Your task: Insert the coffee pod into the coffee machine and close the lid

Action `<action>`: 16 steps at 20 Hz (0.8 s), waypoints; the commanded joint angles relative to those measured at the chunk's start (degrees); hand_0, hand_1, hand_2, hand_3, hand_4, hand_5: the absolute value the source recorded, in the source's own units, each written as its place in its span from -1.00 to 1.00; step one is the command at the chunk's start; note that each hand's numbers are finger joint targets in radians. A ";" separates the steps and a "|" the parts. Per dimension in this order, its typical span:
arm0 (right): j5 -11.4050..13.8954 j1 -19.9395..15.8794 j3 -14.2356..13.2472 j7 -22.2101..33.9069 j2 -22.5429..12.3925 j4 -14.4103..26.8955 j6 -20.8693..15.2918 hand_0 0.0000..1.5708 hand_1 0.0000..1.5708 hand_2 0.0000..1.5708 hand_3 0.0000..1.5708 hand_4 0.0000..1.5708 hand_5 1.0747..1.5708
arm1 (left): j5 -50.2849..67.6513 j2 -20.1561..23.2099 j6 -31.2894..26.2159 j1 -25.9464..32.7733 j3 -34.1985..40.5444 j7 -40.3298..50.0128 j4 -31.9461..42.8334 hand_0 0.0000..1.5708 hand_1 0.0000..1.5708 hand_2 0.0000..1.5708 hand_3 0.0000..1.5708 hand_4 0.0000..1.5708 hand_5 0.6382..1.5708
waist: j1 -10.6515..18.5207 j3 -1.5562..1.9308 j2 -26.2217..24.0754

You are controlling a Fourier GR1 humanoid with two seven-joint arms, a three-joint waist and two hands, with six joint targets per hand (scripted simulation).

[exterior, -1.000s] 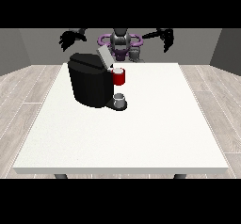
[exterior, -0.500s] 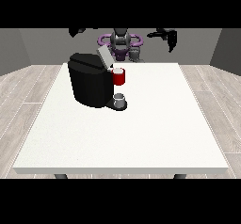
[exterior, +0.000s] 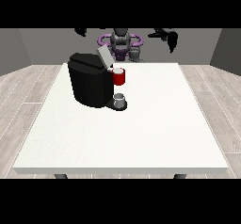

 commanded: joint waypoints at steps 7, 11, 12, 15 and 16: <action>-1.44 -6.45 -1.55 -1.78 0.89 4.55 2.82 -1.00 -1.00 -1.00 -1.00 -1.00 1.00 | 3.80 -0.55 3.20 4.29 -2.63 1.62 -10.08 -1.00 -1.00 -1.00 -1.00 -1.00 1.00 | -1.48 0.00 8.55; -3.06 -9.17 -6.37 -3.06 -2.41 12.08 4.54 -1.00 -1.00 -1.00 -1.00 -1.00 1.00 | 4.98 -0.82 1.05 6.04 -6.00 7.51 -17.39 -1.00 -1.00 -1.00 -1.00 -1.00 1.00 | 2.95 0.02 9.30; -3.41 -8.11 -6.03 -3.55 -2.88 11.12 6.15 -1.00 -1.00 -1.00 -1.00 -1.00 1.00 | 5.87 1.65 1.99 5.35 -3.54 7.87 -16.65 -1.00 -1.00 -1.00 -1.00 -1.00 1.00 | 0.16 0.01 9.82; -0.03 -13.12 -3.78 -3.65 -0.47 13.38 3.06 -1.00 -1.00 -1.00 -1.00 -1.00 1.00 | 5.85 1.00 3.87 4.59 -5.23 8.16 -18.49 -1.00 -1.00 -1.00 -1.00 -1.00 1.00 | 0.40 0.00 11.83; -0.74 -12.70 -4.94 -5.08 -0.43 15.25 3.19 -1.00 -1.00 -1.00 -1.00 -1.00 1.00 | 5.17 0.78 2.72 7.89 -6.63 5.16 -20.06 -1.00 -1.00 -1.00 -1.00 -1.00 1.00 | 1.37 0.01 12.01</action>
